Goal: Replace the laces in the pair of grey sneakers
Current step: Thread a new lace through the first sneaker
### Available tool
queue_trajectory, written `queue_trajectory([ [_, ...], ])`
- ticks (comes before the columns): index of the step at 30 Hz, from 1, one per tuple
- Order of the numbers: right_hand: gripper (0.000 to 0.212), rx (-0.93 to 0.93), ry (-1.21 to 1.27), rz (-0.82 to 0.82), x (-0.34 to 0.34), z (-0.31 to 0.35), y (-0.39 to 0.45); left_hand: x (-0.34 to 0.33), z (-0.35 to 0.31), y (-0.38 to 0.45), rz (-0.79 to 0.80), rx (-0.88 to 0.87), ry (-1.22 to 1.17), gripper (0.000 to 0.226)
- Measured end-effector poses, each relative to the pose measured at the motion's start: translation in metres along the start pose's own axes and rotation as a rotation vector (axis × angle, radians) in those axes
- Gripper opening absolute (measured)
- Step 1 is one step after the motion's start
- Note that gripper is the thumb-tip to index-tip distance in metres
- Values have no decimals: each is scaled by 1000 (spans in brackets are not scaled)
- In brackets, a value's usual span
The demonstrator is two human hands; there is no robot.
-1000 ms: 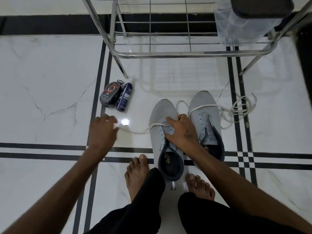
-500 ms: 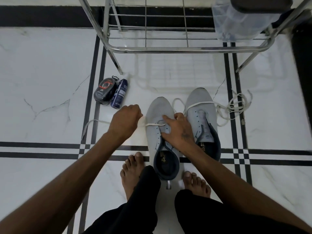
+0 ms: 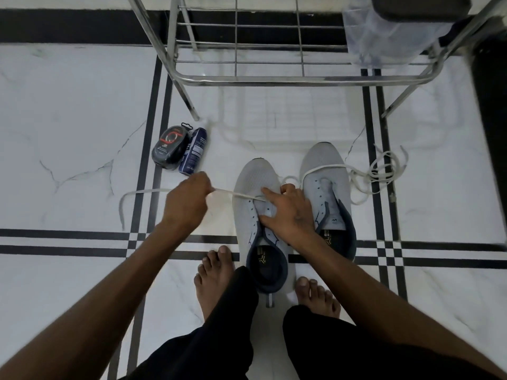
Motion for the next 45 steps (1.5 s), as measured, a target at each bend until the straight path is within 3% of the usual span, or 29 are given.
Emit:
queue_trajectory([
  [6,66,-4,-3,-2,2,2,-1,19,52,-21,-149,233,-120,14],
  [9,63,-29,8,-12,9,0,-3,13,21,-21,-86,52,-153,8],
  [12,54,92,117,-201,41,12,-5,16,-23,-20,-22,-151,-244,10],
  [13,57,180,210,-174,43,22,-5,21,-38,-19,-23,-214,-270,10],
  [15,65,271,438,60,34,44,-5,34,-65,-17,-34,-312,-352,10],
  [16,61,274,512,153,31,52,-7,42,-74,-15,-35,-341,-409,11],
  [18,34,270,540,160,43,51,-5,54,-80,-11,-2,-340,-532,9],
  [20,15,236,534,71,66,34,-3,62,-70,-9,51,-300,-599,4],
  [23,18,96,593,-58,97,-13,-6,65,-28,-15,110,-206,-576,5],
  [26,17,-130,637,-154,108,-61,-11,75,16,-24,65,-115,-603,8],
  [29,15,-207,332,-135,105,-68,-14,74,19,-26,32,-64,-608,9],
  [31,55,-66,156,-142,106,-35,-18,64,-9,-23,59,-112,-589,7],
  [32,76,52,210,-102,101,-10,-20,61,-31,-21,76,-166,-581,5],
  [34,88,268,407,78,84,42,-26,57,-72,-15,81,-267,-599,5],
  [36,75,343,474,163,70,61,-24,59,-91,-7,63,-283,-655,10],
  [40,42,187,600,-42,96,18,-7,56,-65,5,59,-163,-802,14],
  [42,32,134,578,-78,105,-6,-4,52,-50,5,74,-146,-806,3],
  [45,25,98,449,-44,105,-22,3,36,-48,6,132,-159,-827,17],
])
Point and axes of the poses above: each hand's wrist, its own y-axis towards the middle knuckle, its own x-axis out of the back of the hand, z = x × y, the point moved 10 cm from there along y, towards the middle knuckle, and after that the axes turned 2 degrees about z, right-handed, at the moved point
